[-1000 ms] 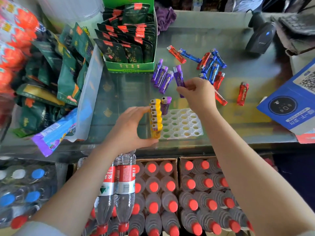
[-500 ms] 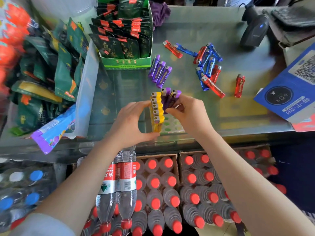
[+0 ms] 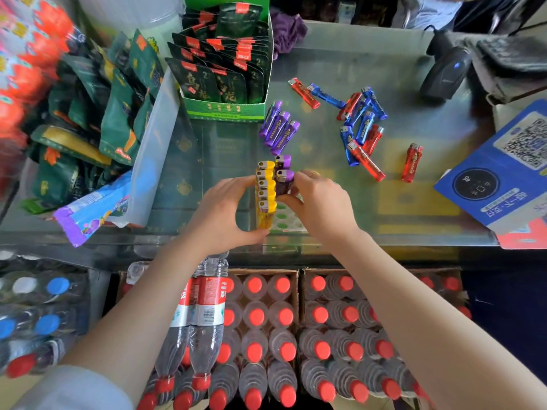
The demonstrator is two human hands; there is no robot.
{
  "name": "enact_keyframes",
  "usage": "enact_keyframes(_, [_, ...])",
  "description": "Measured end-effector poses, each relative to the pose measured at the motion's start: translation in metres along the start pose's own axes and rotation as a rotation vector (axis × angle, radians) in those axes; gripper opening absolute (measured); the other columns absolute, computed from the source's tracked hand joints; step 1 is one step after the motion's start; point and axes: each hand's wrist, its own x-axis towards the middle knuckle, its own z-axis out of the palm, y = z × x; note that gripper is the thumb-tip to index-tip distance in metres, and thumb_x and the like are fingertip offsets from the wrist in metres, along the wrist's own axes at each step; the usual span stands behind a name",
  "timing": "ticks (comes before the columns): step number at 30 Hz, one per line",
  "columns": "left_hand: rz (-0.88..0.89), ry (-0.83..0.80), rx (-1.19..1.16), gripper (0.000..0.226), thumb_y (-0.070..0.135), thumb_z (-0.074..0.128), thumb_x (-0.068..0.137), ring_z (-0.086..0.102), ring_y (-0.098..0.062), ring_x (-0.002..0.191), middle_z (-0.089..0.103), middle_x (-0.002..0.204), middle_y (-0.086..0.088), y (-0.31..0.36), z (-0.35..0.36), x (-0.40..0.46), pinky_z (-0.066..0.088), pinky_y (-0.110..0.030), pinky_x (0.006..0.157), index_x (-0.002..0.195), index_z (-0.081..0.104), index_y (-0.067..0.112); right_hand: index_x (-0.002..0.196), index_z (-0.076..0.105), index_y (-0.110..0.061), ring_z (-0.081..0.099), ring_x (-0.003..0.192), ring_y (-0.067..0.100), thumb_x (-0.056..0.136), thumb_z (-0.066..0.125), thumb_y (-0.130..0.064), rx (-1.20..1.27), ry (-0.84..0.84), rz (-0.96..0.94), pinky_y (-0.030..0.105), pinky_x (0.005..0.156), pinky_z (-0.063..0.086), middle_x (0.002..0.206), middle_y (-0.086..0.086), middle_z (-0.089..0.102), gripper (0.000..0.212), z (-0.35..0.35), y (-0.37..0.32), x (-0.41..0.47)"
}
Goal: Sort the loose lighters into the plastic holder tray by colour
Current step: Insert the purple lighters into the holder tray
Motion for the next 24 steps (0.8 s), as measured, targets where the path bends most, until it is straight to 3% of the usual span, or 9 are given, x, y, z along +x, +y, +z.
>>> enact_keyframes(6, [-0.011,-0.003,-0.002,0.070,0.046,0.071,0.060,0.042,-0.013,0.115,0.053,0.123,0.007,0.001,0.000,-0.001,0.037,-0.035,0.095,0.122,0.046,0.027,0.097,0.057,-0.008,0.060,0.086,0.033,0.087,0.057,-0.032,-0.040,-0.050,0.035,0.030,0.059,0.037,0.099,0.009,0.062,0.026,0.000,-0.002,-0.002])
enact_keyframes(10, [-0.003,0.003,0.003,0.074,0.048,0.069,0.059,0.043,-0.014,0.115,0.053,0.124,0.004,0.002,-0.001,-0.002,0.035,-0.034,0.095,0.124,0.044,0.025,0.100,0.063,-0.014,0.061,0.088,0.030,0.087,0.057,-0.019,0.032,-0.187,-0.044,0.039,0.072,0.052,0.101,0.006,0.064,0.015,-0.012,0.018,0.006])
enact_keyframes(14, [0.010,0.004,0.001,0.076,0.056,0.061,0.057,0.043,-0.014,0.115,0.053,0.125,0.004,0.002,-0.002,-0.002,0.034,-0.032,0.094,0.124,0.044,0.024,0.099,0.065,-0.010,0.061,0.087,0.033,0.087,0.044,-0.003,0.127,-0.068,-0.039,0.046,0.073,0.053,0.099,0.012,0.065,0.026,-0.010,0.038,0.023])
enact_keyframes(17, [0.014,0.007,-0.010,0.077,0.054,0.062,0.058,0.041,-0.009,0.112,0.051,0.122,0.006,0.000,-0.002,-0.003,0.032,-0.028,0.093,0.125,0.044,0.021,0.115,0.057,-0.013,0.059,0.084,0.035,0.089,0.039,0.000,0.141,-0.059,-0.032,0.049,0.072,0.053,0.100,0.015,0.062,0.034,0.002,0.036,0.044])
enact_keyframes(21, [0.022,0.019,-0.031,0.073,0.050,0.061,0.059,0.032,0.005,0.106,0.041,0.116,0.016,-0.002,-0.004,-0.004,0.028,-0.024,0.093,0.123,0.044,0.021,0.131,0.046,-0.021,0.059,0.091,0.037,0.088,0.036,0.004,0.014,-0.155,-0.017,0.040,0.069,0.051,0.122,0.016,0.053,0.051,0.010,0.028,0.069])
enact_keyframes(24, [0.026,0.007,-0.030,0.072,0.051,0.059,0.059,0.032,0.005,0.106,0.041,0.116,0.017,-0.003,-0.004,-0.003,0.028,-0.024,0.093,0.123,0.044,0.021,0.127,0.049,-0.023,0.059,0.084,0.036,0.093,0.038,-0.009,-0.072,-0.142,-0.009,0.033,0.060,0.043,0.119,0.016,0.050,0.038,0.011,0.026,0.074])
